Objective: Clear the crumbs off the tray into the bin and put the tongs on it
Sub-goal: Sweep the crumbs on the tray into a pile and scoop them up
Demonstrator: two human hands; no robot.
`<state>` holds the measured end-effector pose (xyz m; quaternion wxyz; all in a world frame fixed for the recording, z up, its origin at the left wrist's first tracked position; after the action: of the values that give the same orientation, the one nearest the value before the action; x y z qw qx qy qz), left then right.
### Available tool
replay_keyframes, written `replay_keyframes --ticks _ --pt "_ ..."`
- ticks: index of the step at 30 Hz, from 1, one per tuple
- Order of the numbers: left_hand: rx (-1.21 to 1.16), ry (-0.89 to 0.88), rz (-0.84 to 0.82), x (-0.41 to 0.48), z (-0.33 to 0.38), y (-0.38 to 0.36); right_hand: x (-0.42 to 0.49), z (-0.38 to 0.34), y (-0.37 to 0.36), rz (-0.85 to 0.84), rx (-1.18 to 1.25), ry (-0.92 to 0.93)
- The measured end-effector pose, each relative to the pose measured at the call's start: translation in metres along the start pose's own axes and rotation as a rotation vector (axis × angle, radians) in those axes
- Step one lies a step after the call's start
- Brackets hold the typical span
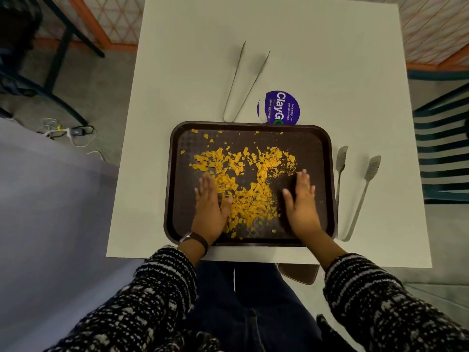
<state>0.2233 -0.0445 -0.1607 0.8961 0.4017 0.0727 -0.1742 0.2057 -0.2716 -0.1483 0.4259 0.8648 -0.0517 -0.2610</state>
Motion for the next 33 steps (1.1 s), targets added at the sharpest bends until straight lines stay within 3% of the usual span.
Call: replay_keyframes --ticks 3,6,11,15,21,28,33 --pt "-0.032 -0.137 -0.103 -0.012 0.015 -0.016 0.016 0.014 0.007 0.040 -0.071 -0.091" --pt "-0.085 -0.128 -0.070 -0.015 0.013 -0.010 0.020 0.011 -0.002 0.030 -0.122 -0.118" --pt "-0.131 0.085 0.101 0.003 -0.014 0.028 -0.003 -0.028 -0.034 -0.106 -0.088 0.086" --pt "-0.045 0.103 0.146 0.025 -0.025 0.045 -0.021 -0.047 -0.048 -0.218 -0.041 0.216" --pt "0.039 0.039 0.034 0.026 -0.013 0.019 -0.005 -0.017 -0.011 -0.042 0.039 0.055" --pt "-0.044 -0.181 -0.139 0.005 0.019 -0.011 0.038 0.003 0.001 0.023 -0.113 -0.093" --pt "-0.118 0.007 0.003 0.014 0.001 0.023 0.021 -0.031 -0.028 -0.058 -0.116 0.064"
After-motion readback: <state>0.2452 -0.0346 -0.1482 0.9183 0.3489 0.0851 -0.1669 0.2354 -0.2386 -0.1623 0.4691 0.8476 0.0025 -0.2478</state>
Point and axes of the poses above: each hand's wrist, its own x-axis towards the middle knuckle, its own y-axis out of the back of the hand, z = x × y, the point moved 4 cm from there along x, towards the middle knuckle, and after that the axes turned 8 degrees about -y, right-handed, at the moved point
